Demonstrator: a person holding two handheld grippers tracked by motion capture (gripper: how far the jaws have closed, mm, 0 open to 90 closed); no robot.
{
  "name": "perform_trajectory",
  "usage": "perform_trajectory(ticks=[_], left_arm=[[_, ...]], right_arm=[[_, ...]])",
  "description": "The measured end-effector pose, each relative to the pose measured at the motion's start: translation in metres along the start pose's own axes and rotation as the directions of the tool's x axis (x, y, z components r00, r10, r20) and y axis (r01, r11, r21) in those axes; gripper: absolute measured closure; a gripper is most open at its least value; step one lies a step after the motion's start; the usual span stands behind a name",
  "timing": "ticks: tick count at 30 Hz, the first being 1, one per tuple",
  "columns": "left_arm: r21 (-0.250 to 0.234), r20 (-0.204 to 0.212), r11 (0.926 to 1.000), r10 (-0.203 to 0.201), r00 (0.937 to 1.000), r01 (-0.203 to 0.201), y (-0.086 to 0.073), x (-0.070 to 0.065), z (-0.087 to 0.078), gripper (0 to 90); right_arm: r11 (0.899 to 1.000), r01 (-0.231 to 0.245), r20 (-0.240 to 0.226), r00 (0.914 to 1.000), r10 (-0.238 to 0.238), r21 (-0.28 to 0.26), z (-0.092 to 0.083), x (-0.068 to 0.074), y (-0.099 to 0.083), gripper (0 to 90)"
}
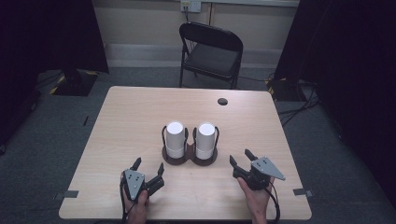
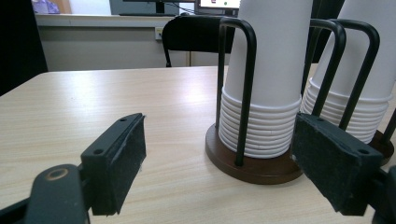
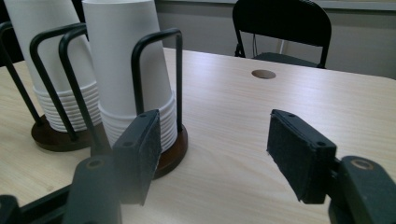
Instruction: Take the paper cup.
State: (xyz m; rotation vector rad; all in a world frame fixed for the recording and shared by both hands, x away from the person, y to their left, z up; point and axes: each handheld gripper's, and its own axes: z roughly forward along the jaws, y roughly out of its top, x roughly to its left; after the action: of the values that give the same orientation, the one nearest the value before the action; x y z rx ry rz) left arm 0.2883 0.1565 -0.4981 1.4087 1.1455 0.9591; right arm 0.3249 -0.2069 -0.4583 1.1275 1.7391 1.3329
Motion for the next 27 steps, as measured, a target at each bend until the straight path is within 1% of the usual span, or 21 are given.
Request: perform_trajectory(ticks=[2, 4, 7, 9, 11, 12, 14, 16, 19, 20, 21, 22, 23, 25, 27], left_arm=[[-0.001, 0.000, 1.0000, -0.001, 1.0000, 0.001, 0.000, 0.000, 0.000, 17.9], [-0.004, -0.002, 1.0000, -0.003, 1.0000, 0.003, 0.000, 0.000, 0.000, 17.9], [-0.005, -0.002, 1.0000, -0.003, 1.0000, 0.003, 0.000, 0.000, 0.000, 17.9], [-0.004, -0.002, 1.0000, -0.003, 1.0000, 0.003, 0.000, 0.000, 0.000, 17.9], [-0.005, -0.002, 1.0000, -0.002, 1.0000, 0.002, 0.000, 0.000, 0.000, 17.9], [-0.005, -0.003, 1.0000, 0.000, 1.0000, 0.000, 0.000, 0.000, 0.000, 17.9], [-0.005, -0.004, 1.0000, 0.000, 1.0000, 0.000, 0.000, 0.000, 0.000, 17.9], [-0.004, -0.004, 1.0000, 0.001, 1.0000, -0.001, 0.000, 0.000, 0.000, 17.9], [-0.005, -0.003, 1.0000, -0.003, 1.0000, 0.003, 0.000, 0.000, 0.000, 17.9], [-0.005, -0.003, 1.0000, -0.004, 1.0000, 0.004, 0.000, 0.000, 0.000, 17.9], [-0.005, -0.002, 1.0000, -0.005, 1.0000, 0.005, 0.000, 0.001, 0.000, 17.9], [-0.005, -0.002, 1.0000, -0.005, 1.0000, 0.005, 0.000, 0.001, 0.000, 17.9], [-0.005, -0.002, 1.0000, -0.004, 1.0000, 0.004, 0.000, 0.000, 0.000, 17.9], [-0.005, -0.001, 1.0000, -0.003, 1.0000, 0.003, 0.000, 0.000, 0.000, 17.9], [-0.005, -0.002, 1.0000, -0.004, 1.0000, 0.004, 0.000, 0.000, 0.000, 17.9]], right_arm=[[1.000, 0.005, -0.008, 1.0000, -0.005, -0.001, 0.002, 0.001, 0.002, 35.2], [1.000, 0.009, -0.027, 0.9996, -0.009, -0.005, 0.004, 0.003, 0.006, 35.3], [1.000, 0.015, -0.035, 0.9993, -0.015, -0.007, 0.006, 0.005, 0.008, 35.6], [0.999, 0.030, -0.055, 0.9980, -0.031, -0.013, 0.009, 0.008, 0.012, 37.0], [0.999, 0.033, -0.058, 0.9977, -0.033, -0.013, 0.010, 0.010, 0.014, 37.0], [0.999, 0.041, -0.072, 0.9965, -0.042, -0.017, 0.011, 0.012, 0.018, 37.3], [0.999, 0.049, -0.086, 0.9950, -0.051, -0.023, 0.012, 0.015, 0.022, 37.7], [0.998, 0.056, -0.090, 0.9942, -0.058, -0.027, 0.013, 0.016, 0.024, 38.1], [0.997, 0.067, -0.120, 0.9902, -0.071, -0.037, 0.018, 0.023, 0.033, 39.0], [0.997, 0.067, -0.120, 0.9902, -0.071, -0.037, 0.018, 0.023, 0.033, 39.0], [0.997, 0.071, -0.135, 0.9879, -0.077, -0.042, 0.022, 0.026, 0.037, 39.1], [0.997, 0.071, -0.135, 0.9879, -0.077, -0.042, 0.022, 0.026, 0.037, 39.1], [0.996, 0.079, -0.146, 0.9856, -0.085, -0.046, 0.025, 0.029, 0.041, 39.2], [0.995, 0.084, -0.146, 0.9851, -0.090, -0.047, 0.026, 0.030, 0.043, 39.5], [0.994, 0.086, -0.160, 0.9824, -0.096, -0.067, 0.028, 0.033, 0.051, 39.9]])
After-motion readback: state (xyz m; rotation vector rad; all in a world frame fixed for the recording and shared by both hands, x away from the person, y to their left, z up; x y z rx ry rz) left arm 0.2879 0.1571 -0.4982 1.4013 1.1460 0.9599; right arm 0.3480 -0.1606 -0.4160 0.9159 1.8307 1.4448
